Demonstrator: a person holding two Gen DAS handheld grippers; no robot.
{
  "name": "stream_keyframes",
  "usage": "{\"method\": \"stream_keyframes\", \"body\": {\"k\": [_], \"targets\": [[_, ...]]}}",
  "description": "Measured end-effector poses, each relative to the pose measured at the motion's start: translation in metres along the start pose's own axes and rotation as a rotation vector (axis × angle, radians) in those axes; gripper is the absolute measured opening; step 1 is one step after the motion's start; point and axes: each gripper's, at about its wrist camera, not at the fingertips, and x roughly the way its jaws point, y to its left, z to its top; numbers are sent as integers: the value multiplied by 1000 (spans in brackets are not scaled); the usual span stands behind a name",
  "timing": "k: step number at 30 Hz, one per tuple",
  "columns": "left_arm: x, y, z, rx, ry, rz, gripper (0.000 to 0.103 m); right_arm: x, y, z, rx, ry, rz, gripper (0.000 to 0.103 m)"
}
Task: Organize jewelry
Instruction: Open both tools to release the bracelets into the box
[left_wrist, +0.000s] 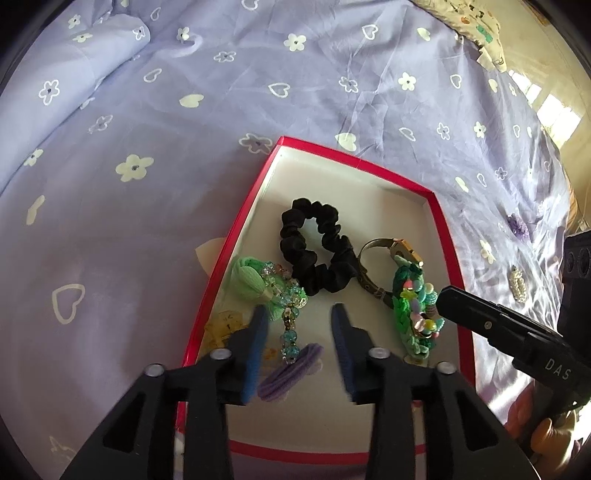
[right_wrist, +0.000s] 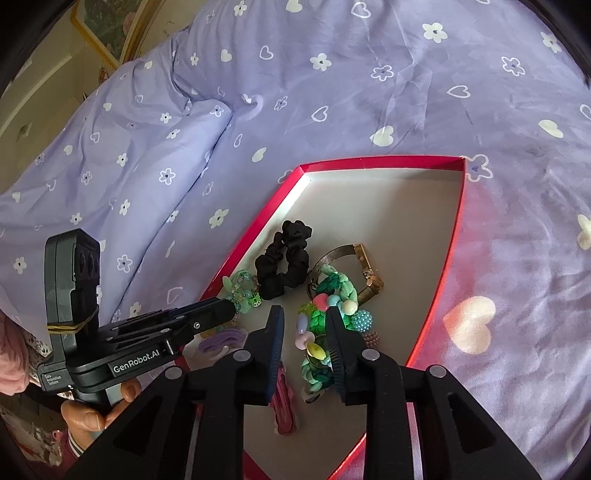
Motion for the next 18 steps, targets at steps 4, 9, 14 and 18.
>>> {"method": "stream_keyframes", "body": {"k": [4,9,14,18], "targets": [[-9,-3,-3,9,-17,12,50,-11,-1,1,12,-34,9,39],[-15,-2,-6,2,-15,3,53,-25,-3,2,33,-76,19,48],[-25,-3,-10,2,-29,-2,59,-37,-7,0,59,-105,26,56],[-29,-2,-12,5,-29,-4,59,-41,-8,-3,72,-113,27,57]]}}
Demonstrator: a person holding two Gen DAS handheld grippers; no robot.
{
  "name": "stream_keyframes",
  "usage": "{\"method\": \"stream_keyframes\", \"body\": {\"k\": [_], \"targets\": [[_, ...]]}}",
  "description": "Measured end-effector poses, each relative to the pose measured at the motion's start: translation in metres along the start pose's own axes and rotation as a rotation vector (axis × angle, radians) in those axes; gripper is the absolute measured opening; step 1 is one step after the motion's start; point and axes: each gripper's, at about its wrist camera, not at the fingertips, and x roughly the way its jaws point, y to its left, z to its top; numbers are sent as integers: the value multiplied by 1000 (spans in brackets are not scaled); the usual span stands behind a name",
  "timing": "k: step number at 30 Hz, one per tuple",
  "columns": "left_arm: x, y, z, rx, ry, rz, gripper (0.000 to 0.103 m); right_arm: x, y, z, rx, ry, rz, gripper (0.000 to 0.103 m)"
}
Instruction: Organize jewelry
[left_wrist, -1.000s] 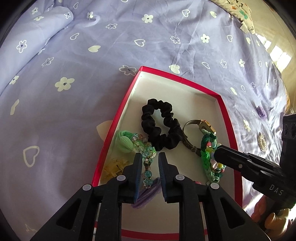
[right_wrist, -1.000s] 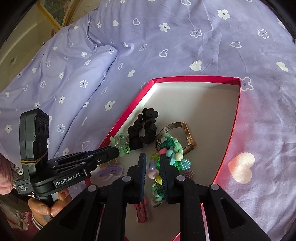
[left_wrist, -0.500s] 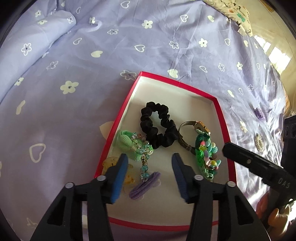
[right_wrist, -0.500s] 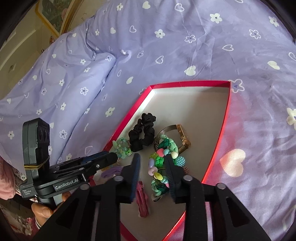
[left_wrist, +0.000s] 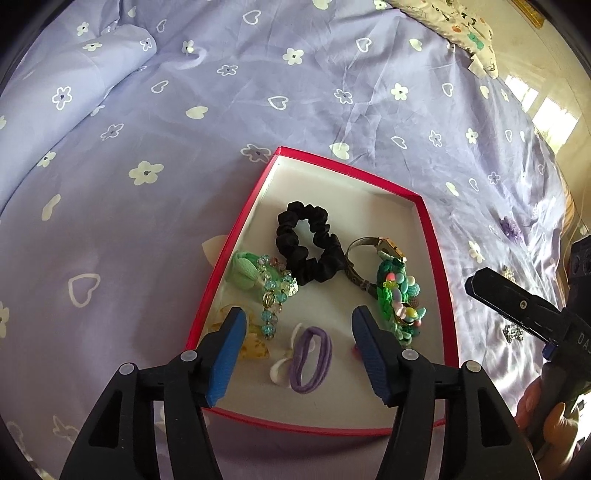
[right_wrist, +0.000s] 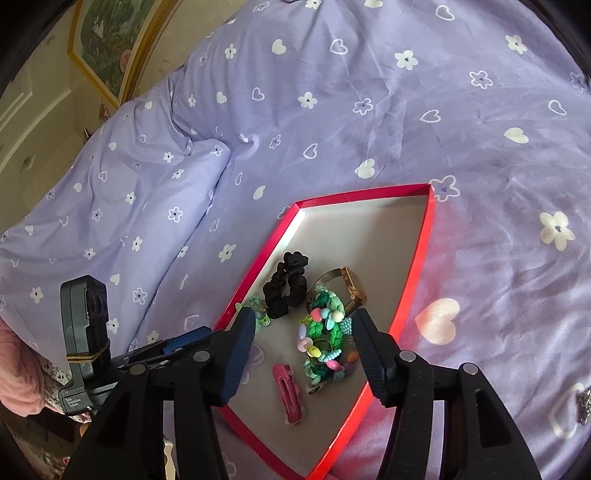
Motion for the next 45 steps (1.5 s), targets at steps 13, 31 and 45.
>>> {"method": "stream_keyframes", "body": {"k": [13,31,45], "targets": [[-27,8,-18,-25,-19,4,78,-19,-1,-16,32,-25,13,69],[-81,8,-62,-34,-53,65,93,-53,5,-53,35,-58,11,89],[-132,-22,-70,103,-158,128,102,-96,60,-46,-272,-101,-223,102]]}}
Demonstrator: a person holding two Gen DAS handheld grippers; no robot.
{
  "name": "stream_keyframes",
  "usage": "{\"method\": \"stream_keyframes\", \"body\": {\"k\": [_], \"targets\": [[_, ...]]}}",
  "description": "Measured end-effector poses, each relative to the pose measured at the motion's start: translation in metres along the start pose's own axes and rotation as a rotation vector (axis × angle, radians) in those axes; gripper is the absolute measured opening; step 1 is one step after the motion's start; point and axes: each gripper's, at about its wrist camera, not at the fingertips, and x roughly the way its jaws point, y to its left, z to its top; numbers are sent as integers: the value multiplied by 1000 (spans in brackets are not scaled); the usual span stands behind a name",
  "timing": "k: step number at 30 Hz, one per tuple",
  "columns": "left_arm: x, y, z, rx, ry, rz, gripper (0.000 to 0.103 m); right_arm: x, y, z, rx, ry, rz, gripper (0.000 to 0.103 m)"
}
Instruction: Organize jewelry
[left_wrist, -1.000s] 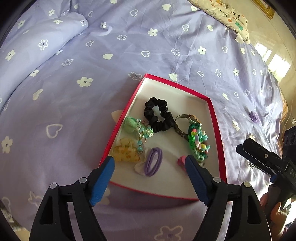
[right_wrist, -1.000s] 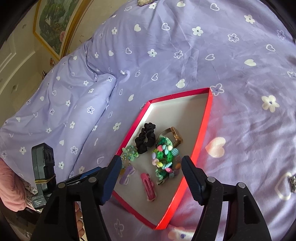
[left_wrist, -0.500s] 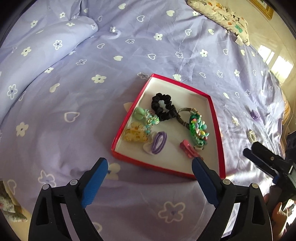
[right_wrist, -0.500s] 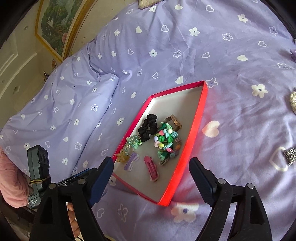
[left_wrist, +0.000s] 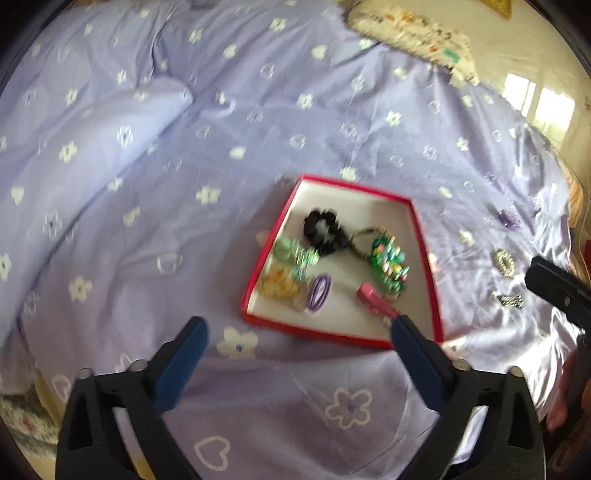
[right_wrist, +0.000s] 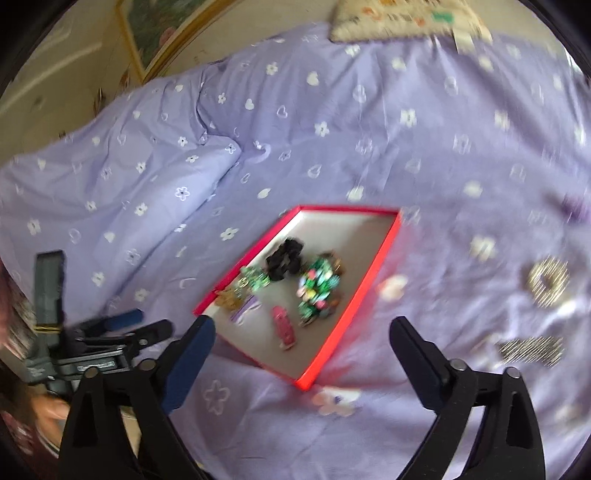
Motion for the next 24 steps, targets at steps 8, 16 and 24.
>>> {"method": "stream_keyframes", "body": {"k": [8,16,24], "targets": [[-3,-14,-8,44,-38,114,102,2,19,6,-115,3,-105,103],[23,-15,-19,33,24,147,102,34,27,-36,-93,93,-56,103],[16,-10,-26,28,-15,145,102,34,27,-45,-77,72,-72,103]]}}
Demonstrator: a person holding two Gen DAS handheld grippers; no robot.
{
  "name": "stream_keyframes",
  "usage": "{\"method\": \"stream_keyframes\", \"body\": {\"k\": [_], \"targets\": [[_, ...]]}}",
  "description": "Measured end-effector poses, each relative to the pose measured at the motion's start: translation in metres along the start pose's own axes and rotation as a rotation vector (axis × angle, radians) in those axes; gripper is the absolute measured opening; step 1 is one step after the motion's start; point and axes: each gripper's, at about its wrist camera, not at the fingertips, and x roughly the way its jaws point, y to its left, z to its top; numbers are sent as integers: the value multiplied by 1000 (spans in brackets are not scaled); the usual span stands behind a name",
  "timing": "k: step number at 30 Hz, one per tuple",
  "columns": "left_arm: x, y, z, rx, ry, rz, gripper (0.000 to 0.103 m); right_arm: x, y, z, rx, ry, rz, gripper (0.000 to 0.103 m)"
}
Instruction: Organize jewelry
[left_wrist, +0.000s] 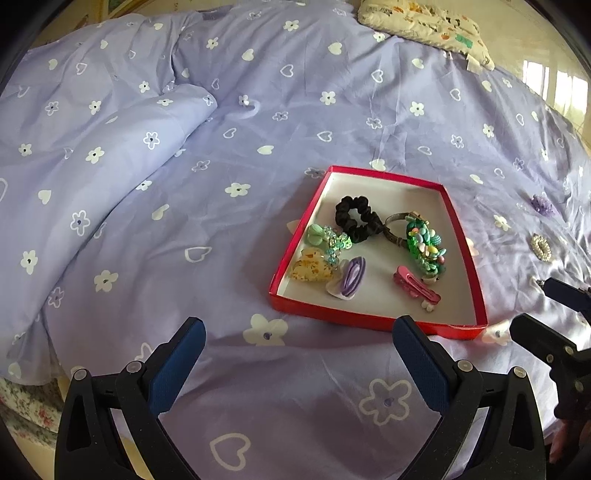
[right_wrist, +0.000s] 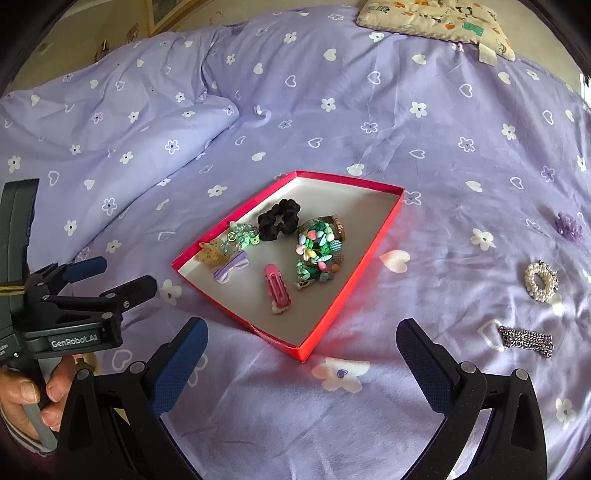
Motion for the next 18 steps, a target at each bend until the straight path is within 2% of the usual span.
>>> {"method": "stream_keyframes", "body": {"k": [18], "targets": [[-27,-7,-14,40,-58,15,102,-15,-6,-3,32,-79,-8,103]]}}
